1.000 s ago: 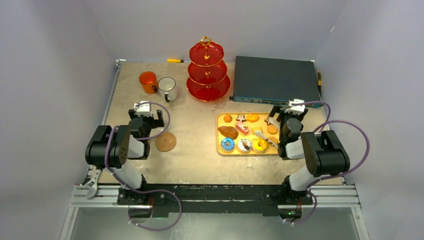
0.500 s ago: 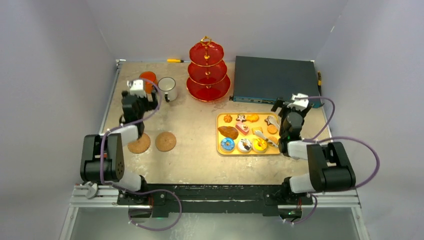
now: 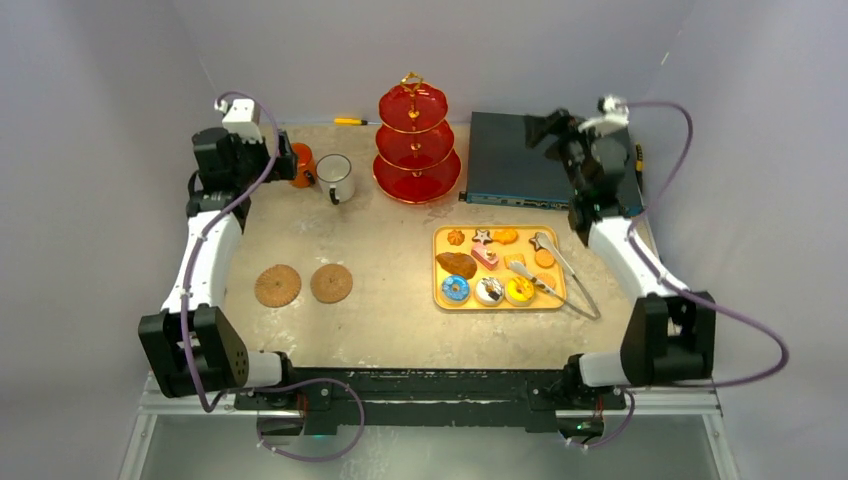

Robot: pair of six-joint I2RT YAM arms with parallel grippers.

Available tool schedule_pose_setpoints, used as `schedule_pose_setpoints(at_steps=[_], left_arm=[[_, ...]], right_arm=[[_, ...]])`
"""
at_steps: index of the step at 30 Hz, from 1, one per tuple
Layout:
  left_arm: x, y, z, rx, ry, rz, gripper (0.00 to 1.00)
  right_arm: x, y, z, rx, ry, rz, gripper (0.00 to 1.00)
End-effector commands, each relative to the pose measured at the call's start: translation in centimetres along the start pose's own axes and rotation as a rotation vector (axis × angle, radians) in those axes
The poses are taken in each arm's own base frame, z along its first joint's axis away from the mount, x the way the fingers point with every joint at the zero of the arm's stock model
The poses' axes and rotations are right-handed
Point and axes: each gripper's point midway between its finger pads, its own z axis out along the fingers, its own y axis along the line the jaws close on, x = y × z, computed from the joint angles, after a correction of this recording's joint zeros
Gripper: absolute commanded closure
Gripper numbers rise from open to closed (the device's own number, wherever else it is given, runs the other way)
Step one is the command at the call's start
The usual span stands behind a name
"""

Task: Serve the afternoon tea

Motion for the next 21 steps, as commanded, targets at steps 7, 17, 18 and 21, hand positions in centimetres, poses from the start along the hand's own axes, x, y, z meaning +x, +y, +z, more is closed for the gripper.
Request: schedule_pose_setpoints(at_steps=[7, 17, 18, 21], left_arm=[[-4.8, -3.6, -2.0, 0.174, 0.059, -0.031, 0.01], [-3.2, -4.4, -2.1, 0.227, 0.123, -0.038, 0.01], [-3.0, -4.5, -2.1, 0.235, 0.126, -0.037, 0.01], [-2.7, -4.8, -2.2, 0.253, 0.133, -0.034, 0.01]], right_arm=[[-0.8, 16.2, 8.7, -0.295, 0.136, -0.162, 0.02], [5.6, 22.8, 13.2, -0.444, 0.183, -0.281, 0.02], [5.9, 22.9, 13.6, -0.449, 0.179, -0.280, 0.02], [7.1, 23.1, 14.4, -0.473, 0.181, -0.278, 0.02]])
